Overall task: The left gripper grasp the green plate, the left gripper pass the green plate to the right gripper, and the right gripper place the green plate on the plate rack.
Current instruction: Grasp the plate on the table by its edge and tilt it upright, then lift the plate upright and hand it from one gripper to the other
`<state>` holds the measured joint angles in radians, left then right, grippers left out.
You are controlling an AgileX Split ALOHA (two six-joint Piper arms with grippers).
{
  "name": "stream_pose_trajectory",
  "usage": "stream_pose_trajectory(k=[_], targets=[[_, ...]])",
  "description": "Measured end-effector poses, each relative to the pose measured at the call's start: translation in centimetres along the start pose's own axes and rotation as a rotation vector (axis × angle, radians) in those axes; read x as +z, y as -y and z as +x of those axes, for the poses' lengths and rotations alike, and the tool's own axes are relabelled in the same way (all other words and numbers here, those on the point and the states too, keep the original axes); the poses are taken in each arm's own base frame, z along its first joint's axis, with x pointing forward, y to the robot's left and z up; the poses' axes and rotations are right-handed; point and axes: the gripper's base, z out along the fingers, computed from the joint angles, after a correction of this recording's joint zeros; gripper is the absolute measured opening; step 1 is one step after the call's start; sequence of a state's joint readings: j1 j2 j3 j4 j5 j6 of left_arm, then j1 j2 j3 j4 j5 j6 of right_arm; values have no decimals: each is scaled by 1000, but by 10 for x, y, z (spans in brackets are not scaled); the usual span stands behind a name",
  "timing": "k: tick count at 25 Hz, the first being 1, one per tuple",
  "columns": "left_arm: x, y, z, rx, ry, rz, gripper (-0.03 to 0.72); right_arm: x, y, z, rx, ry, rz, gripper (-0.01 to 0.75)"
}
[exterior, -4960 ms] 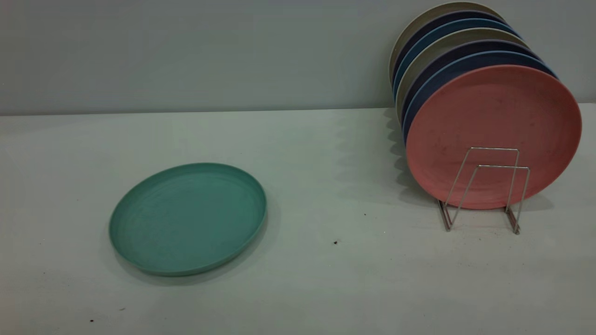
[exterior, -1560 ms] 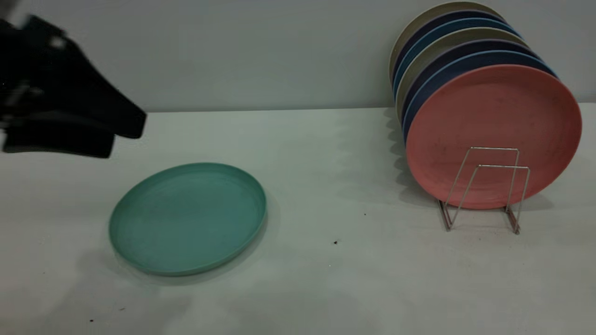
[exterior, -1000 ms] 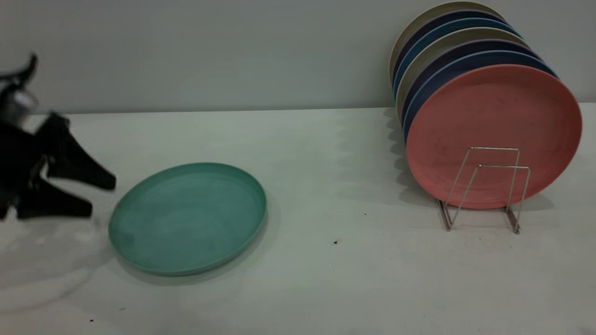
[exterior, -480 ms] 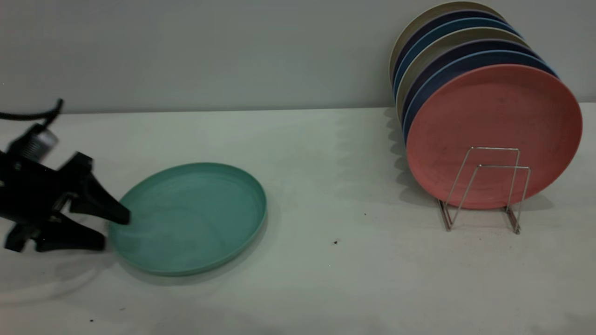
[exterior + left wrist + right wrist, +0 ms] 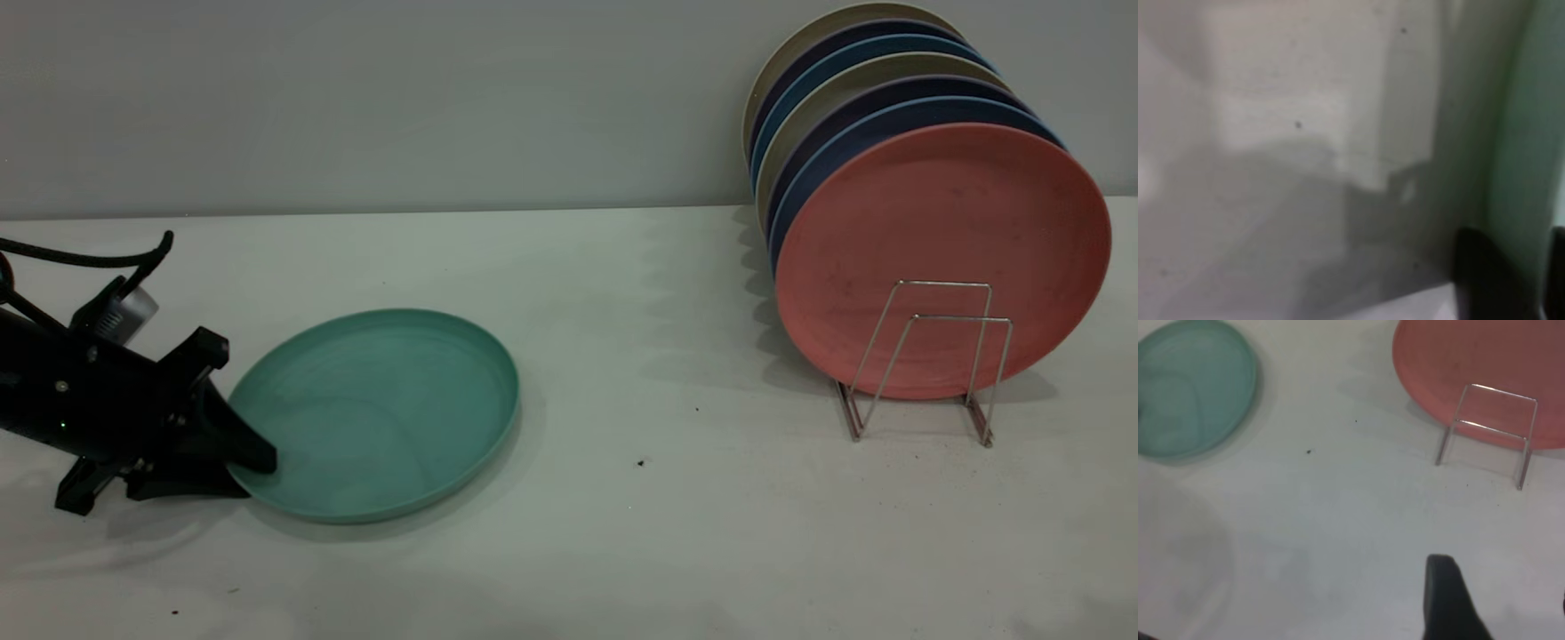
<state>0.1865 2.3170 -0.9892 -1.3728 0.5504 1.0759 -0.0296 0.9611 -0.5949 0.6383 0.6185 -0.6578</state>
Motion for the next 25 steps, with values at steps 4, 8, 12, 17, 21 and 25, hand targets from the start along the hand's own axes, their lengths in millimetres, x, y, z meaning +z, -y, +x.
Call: stream_pose_trajectory(k=[4, 8, 12, 17, 21, 25], targets=[[1, -1, -3, 7, 37, -7, 32, 0, -1, -1, 28, 11, -16, 429], [-3, 1, -8, 53, 76, -20, 16, 4, -3, -4, 99, 24, -60, 429], [-26, 20, -18, 142, 154, -31, 14, 23, -3, -6, 169, 4, -140, 429], [-51, 51, -21, 284, 203, -35, 14, 61, 1, -5, 214, -56, -255, 429], [-49, 76, -14, 370, 183, -11, 14, 97, 10, 2, 256, -89, -305, 429], [-34, 97, 1, 430, 119, 10, 14, 127, 15, 11, 283, -94, -354, 429]])
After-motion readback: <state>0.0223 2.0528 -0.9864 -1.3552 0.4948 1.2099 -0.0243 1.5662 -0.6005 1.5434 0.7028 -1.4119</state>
